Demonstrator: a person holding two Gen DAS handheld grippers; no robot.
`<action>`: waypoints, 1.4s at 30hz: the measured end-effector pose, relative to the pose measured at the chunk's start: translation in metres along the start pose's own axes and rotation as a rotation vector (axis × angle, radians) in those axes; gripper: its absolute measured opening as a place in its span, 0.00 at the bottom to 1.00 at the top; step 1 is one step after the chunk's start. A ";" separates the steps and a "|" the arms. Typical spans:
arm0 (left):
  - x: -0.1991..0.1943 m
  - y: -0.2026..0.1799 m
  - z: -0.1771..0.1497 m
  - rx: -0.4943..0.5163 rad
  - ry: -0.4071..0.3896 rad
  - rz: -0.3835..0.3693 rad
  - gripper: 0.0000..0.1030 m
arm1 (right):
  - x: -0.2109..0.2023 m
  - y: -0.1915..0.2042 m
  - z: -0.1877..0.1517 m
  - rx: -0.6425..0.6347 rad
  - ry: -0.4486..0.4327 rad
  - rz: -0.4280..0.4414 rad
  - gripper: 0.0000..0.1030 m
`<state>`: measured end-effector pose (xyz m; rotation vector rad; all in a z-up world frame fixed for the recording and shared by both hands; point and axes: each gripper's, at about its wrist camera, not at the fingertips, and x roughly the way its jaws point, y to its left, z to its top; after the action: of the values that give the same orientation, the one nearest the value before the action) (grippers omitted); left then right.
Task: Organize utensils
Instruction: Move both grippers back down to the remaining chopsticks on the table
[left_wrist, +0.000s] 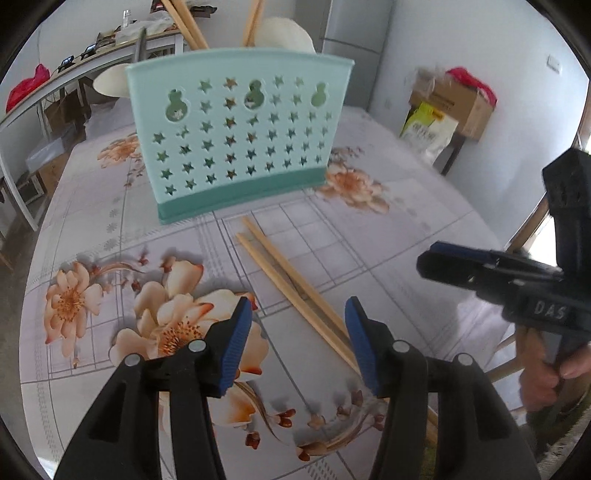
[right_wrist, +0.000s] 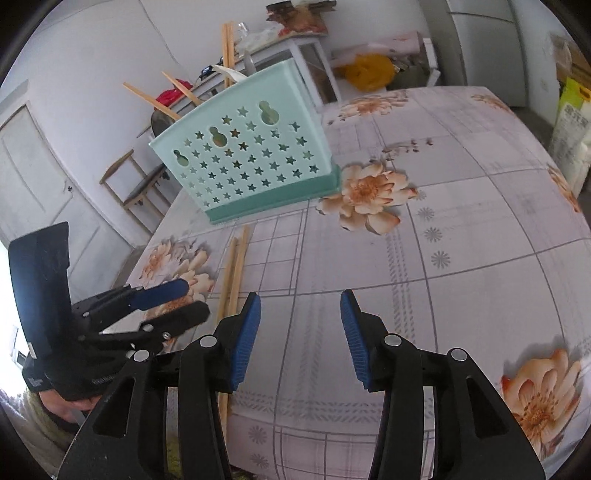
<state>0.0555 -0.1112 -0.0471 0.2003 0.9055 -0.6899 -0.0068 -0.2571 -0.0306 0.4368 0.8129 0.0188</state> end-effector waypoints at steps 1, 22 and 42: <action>0.003 -0.001 -0.001 0.005 0.010 0.013 0.49 | -0.001 -0.002 -0.001 0.006 -0.002 0.002 0.42; 0.013 0.018 -0.002 -0.018 0.055 0.110 0.15 | 0.001 0.006 -0.009 0.000 0.021 0.065 0.42; 0.005 0.048 -0.006 -0.073 0.038 0.150 0.08 | 0.053 0.080 -0.019 -0.340 0.157 -0.111 0.29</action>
<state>0.0840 -0.0735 -0.0600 0.2146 0.9408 -0.5150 0.0280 -0.1679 -0.0485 0.0688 0.9670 0.0883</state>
